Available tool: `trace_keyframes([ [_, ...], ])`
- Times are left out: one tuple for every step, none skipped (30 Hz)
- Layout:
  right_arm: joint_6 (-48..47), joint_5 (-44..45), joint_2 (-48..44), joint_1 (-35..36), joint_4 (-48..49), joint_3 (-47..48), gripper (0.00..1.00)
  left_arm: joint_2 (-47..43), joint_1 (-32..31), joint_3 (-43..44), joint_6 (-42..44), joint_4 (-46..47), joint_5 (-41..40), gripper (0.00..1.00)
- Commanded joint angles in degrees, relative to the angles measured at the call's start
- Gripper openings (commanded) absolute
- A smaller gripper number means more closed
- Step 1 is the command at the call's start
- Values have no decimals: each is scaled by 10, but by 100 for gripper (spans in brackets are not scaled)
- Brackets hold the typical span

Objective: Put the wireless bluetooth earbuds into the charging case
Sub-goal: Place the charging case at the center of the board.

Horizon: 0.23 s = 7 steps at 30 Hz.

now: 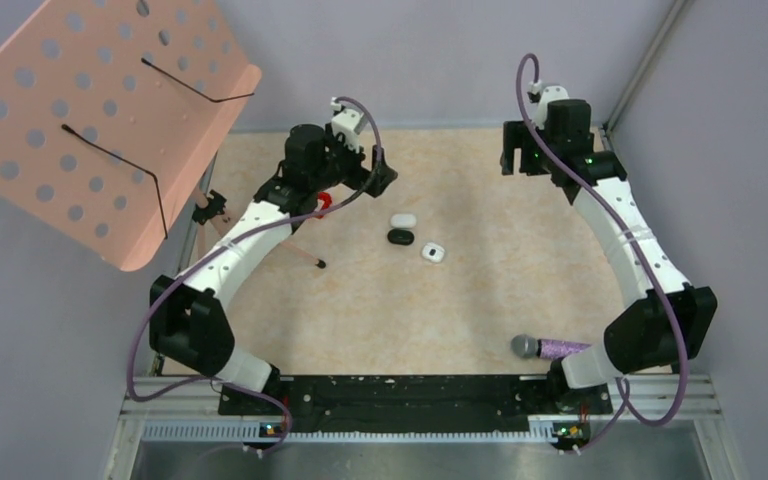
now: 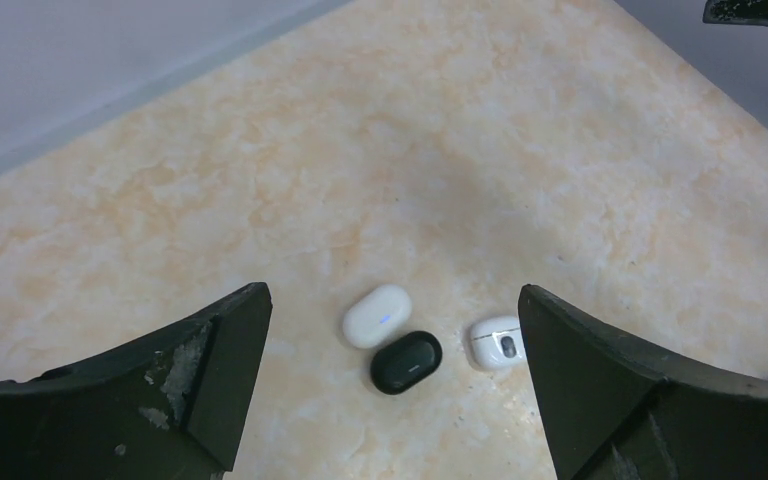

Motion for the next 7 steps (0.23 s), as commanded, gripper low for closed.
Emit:
trace_keyframes([
  [21, -4, -25, -2, 48, 28, 80, -19, -7, -35, 32, 50, -85, 99],
  [19, -15, -30, -3, 55, 24, 79, -20, -7, -34, 34, 49, -96, 99],
  [14, -27, -34, -3, 63, 17, 77, -22, -7, -32, 36, 46, -103, 99],
  [11, -40, -35, -2, 67, 12, 76, -24, -6, -31, 37, 46, -108, 99],
  [9, -45, -36, -2, 68, 9, 76, -26, -6, -33, 49, 47, -111, 99],
  [9, -45, -38, -2, 69, 6, 78, -28, -6, -34, 52, 49, -113, 99],
  [8, -44, -40, -2, 72, 3, 79, -30, -6, -35, 56, 50, -111, 99],
])
